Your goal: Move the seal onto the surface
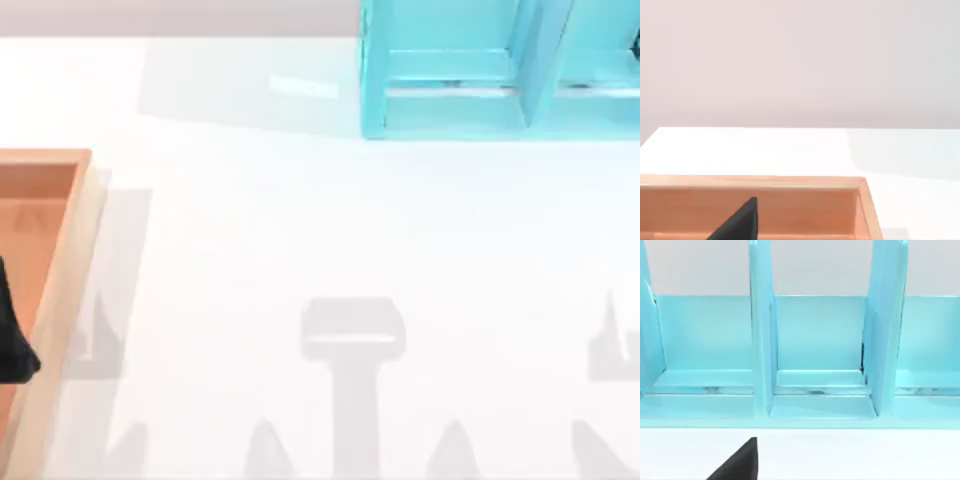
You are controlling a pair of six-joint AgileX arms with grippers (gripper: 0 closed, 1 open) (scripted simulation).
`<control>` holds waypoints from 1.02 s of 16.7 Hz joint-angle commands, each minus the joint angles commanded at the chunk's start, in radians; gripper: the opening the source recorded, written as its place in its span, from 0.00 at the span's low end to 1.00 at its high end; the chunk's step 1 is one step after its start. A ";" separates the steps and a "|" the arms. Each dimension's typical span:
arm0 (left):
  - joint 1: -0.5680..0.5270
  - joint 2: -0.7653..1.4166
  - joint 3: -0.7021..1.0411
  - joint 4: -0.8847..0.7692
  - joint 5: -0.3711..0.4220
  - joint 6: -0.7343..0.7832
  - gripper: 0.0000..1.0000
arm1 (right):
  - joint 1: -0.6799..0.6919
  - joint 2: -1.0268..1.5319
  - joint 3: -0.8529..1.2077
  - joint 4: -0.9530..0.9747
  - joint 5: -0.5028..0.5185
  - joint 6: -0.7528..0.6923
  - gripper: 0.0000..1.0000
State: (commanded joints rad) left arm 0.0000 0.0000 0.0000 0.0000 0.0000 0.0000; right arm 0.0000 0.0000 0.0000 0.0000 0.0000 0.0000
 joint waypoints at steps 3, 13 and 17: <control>0.004 0.011 0.011 -0.011 0.000 0.004 1.00 | 0.000 0.000 0.000 0.000 0.000 0.000 1.00; 0.143 0.646 0.561 -0.544 0.001 0.152 1.00 | 0.000 0.000 0.000 0.000 0.000 0.000 1.00; 0.208 1.035 0.858 -0.830 0.000 0.221 1.00 | 0.000 0.000 0.000 0.000 0.000 0.000 1.00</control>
State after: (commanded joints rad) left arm 0.2083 1.0350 0.8579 -0.8297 0.0002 0.2207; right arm 0.0000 0.0000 0.0000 0.0000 0.0000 0.0000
